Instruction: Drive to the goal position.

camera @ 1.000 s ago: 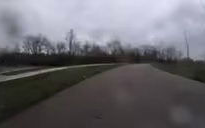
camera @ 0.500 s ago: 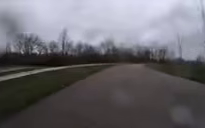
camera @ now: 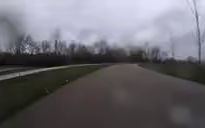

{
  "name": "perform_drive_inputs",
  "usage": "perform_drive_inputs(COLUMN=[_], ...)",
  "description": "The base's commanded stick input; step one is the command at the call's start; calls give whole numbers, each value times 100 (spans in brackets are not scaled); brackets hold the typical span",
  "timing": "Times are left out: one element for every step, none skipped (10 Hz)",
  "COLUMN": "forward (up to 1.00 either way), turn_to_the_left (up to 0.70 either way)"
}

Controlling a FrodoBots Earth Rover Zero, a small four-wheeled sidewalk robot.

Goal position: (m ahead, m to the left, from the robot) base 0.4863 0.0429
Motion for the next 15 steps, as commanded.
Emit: perform_drive_inputs(forward=[70,70,70,70,70,70,70,70,70,70,70,70,70,70,70], turn_to_the_left=[0,0,0,0,0,0,0,0,0,0,0,0,0,0,0])
